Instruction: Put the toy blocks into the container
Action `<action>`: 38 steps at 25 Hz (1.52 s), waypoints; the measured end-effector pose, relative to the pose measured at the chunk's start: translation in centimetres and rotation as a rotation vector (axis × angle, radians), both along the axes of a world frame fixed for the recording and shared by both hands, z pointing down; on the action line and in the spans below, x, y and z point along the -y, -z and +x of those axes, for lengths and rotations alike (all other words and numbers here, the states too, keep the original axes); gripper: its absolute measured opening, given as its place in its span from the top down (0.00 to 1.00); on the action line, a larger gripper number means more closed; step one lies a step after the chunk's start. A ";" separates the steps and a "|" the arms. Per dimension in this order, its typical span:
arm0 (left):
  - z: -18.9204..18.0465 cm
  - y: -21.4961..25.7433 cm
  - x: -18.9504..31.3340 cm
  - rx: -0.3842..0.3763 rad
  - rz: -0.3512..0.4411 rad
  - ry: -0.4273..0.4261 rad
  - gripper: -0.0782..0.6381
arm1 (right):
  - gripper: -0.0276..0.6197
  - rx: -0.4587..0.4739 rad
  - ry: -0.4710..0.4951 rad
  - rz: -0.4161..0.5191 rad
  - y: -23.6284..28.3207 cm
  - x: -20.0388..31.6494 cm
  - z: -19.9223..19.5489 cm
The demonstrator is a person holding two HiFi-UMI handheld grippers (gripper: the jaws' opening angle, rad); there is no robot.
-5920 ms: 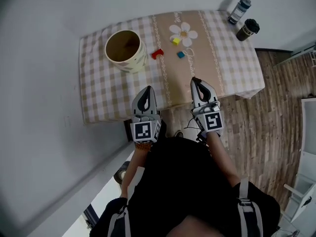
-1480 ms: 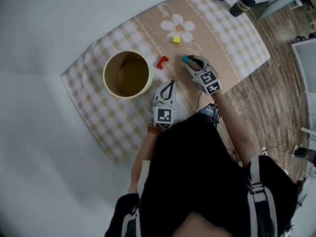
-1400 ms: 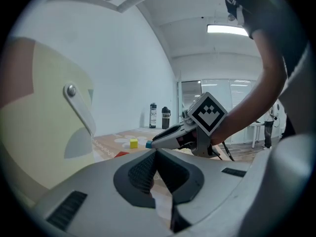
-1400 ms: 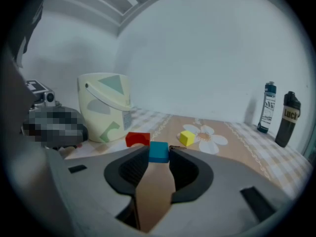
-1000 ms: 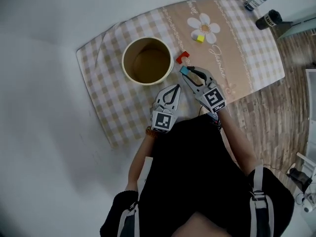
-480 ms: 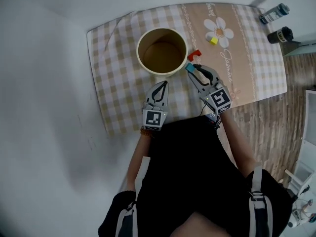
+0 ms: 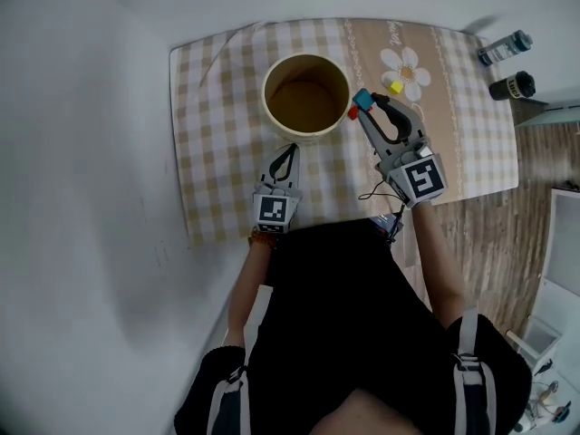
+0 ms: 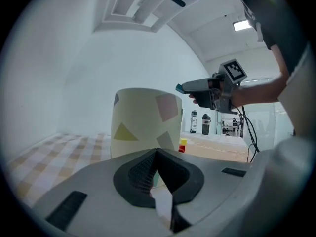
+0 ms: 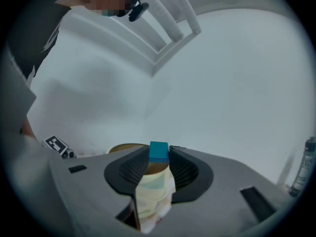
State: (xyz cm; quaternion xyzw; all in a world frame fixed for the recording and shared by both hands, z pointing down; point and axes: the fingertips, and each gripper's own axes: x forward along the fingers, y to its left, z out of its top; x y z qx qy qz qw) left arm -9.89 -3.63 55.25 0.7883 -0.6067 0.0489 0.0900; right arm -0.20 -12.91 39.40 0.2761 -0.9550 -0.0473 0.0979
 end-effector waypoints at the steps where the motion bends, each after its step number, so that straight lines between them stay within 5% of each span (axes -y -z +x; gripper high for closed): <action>1: 0.0 -0.2 -0.1 0.000 -0.003 0.002 0.89 | 0.75 -0.014 0.014 0.007 0.3 0.1 -0.8; 7: -0.1 -1.7 -0.2 0.025 -0.016 0.013 0.89 | 0.75 -0.086 0.084 0.013 -0.6 0.1 -4.8; 20: 0.0 -2.9 -0.5 0.038 -0.051 0.003 0.89 | 0.75 -0.092 0.128 -0.031 -1.6 -0.9 -6.3; 28: 0.3 -2.9 -0.7 0.054 -0.040 -0.008 0.89 | 0.75 -0.035 0.077 -0.015 -0.4 -0.5 -4.1; 38: 4.9 -1.7 -0.5 0.079 -0.003 -0.141 0.89 | 0.75 -0.018 -0.109 -0.034 -1.5 2.4 4.3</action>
